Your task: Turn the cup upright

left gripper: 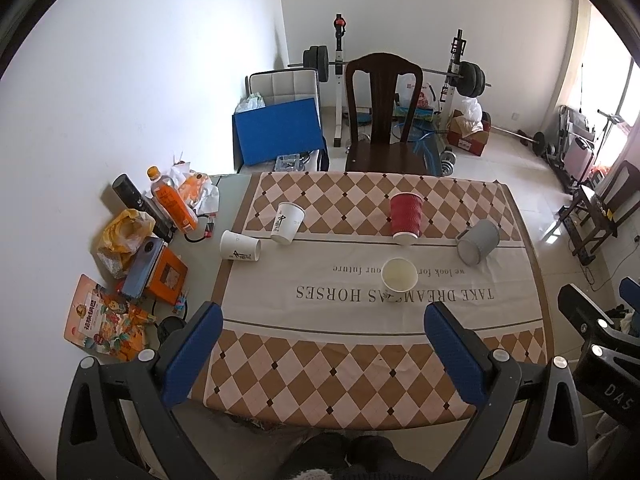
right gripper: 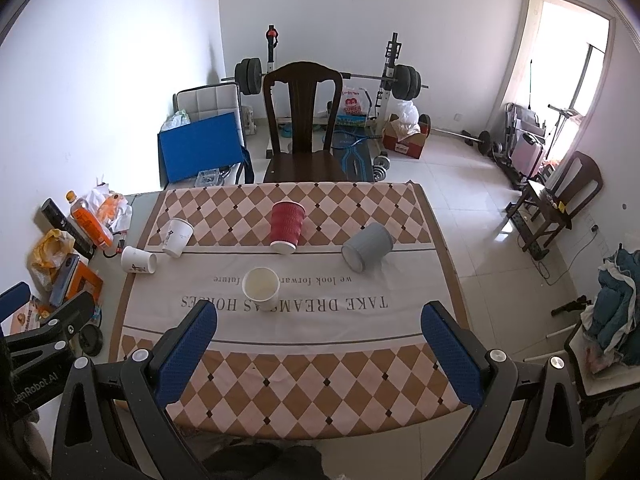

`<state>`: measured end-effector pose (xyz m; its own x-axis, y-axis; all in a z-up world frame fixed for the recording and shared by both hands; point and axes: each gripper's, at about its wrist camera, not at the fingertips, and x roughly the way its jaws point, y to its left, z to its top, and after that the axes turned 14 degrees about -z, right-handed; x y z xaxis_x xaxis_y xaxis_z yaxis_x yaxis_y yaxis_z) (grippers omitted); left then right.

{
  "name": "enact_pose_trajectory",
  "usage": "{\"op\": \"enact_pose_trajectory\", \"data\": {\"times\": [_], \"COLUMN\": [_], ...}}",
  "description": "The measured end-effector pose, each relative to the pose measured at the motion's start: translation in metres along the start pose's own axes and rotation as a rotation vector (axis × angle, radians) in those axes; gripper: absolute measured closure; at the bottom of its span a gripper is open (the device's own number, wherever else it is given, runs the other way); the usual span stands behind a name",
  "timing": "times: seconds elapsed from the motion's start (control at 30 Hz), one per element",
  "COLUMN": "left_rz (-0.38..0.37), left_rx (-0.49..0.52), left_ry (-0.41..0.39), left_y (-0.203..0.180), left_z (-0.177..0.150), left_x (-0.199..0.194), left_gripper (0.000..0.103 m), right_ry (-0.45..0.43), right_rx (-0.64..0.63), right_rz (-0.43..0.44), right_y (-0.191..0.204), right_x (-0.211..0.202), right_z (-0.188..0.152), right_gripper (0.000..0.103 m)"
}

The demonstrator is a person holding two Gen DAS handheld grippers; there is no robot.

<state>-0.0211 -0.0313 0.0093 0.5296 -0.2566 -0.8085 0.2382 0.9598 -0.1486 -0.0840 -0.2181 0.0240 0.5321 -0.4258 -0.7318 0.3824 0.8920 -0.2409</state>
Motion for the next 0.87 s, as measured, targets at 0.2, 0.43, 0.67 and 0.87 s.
{"op": "enact_pose_trajectory", "data": {"times": [0.2, 0.43, 0.67, 0.87], "left_rz": [-0.003, 0.000, -0.003, -0.007], "left_rx": [-0.002, 0.001, -0.003, -0.007], "left_ry": [0.001, 0.001, 0.003, 0.000], "left_y": [0.000, -0.002, -0.001, -0.001], "left_z": [-0.001, -0.001, -0.001, -0.003], "left_x": [-0.001, -0.003, -0.003, -0.004], "left_gripper": [0.000, 0.000, 0.000, 0.000], "right_ry": [0.000, -0.002, 0.005, 0.004], "right_rx": [-0.001, -0.002, -0.007, -0.005], "right_rz": [0.000, 0.000, 0.006, 0.007], "right_y": [0.000, 0.001, 0.008, 0.009], "right_x": [0.000, -0.003, -0.007, -0.010], "right_z": [-0.001, 0.001, 0.003, 0.000], "right_gripper": [0.000, 0.000, 0.000, 0.000]}}
